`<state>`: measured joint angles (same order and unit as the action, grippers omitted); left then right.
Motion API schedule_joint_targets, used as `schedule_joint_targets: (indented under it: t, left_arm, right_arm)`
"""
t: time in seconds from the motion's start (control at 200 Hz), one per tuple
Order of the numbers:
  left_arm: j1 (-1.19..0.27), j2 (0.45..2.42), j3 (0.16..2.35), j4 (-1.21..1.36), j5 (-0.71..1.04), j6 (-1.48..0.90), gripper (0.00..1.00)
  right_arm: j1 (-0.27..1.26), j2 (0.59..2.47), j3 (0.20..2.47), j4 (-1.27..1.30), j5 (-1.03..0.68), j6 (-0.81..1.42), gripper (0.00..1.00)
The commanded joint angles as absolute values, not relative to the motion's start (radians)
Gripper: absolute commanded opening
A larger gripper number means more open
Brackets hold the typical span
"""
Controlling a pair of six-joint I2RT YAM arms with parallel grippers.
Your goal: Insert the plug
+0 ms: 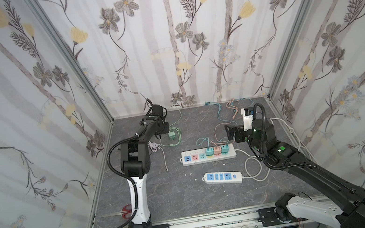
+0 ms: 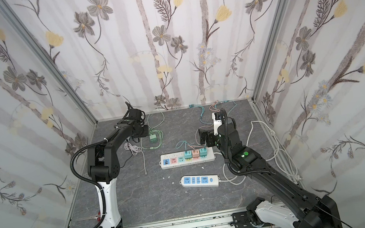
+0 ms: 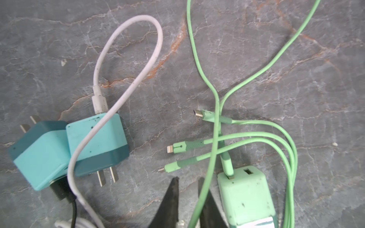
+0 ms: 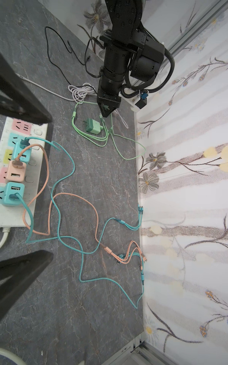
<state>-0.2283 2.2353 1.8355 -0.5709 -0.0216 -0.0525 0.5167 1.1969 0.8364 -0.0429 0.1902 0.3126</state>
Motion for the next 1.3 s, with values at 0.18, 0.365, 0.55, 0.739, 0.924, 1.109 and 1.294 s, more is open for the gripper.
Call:
schedule_joint_targets:
  t: [0.18, 0.365, 0.55, 0.739, 0.924, 1.109, 1.294]
  left_arm:
    - [-0.311, 1.84, 1.536, -0.542, -0.035, -0.087, 0.0]
    - [-0.363, 1.556, 1.386, -0.565, -0.041, -0.163, 0.0]
    - [-0.437, 1.326, 1.349, -0.61, -0.083, -0.284, 0.0]
    - [-0.508, 1.269, 1.431, -0.673, -0.134, -0.335, 0.0]
    - [-0.547, 1.279, 1.514, -0.658, -0.119, -0.344, 0.0]
    - [-0.547, 1.305, 1.537, -0.598, -0.045, -0.366, 0.0]
    - [-0.546, 1.326, 1.571, -0.582, -0.015, -0.398, 0.0]
  right_arm:
    - [0.515, 1.211, 0.844, -0.03, 0.16, 0.33, 1.0]
    - [0.514, 1.242, 0.859, -0.011, 0.126, 0.34, 0.99]
    - [0.514, 1.265, 0.867, -0.007, 0.064, 0.347, 0.99]
    - [0.514, 1.29, 0.877, 0.016, -0.037, 0.339, 0.99]
    - [0.519, 1.327, 0.886, 0.045, -0.212, 0.282, 0.99]
    - [0.593, 1.419, 0.887, 0.13, -0.325, 0.172, 0.99]
    - [0.681, 1.567, 0.897, 0.3, -0.4, 0.092, 0.99]
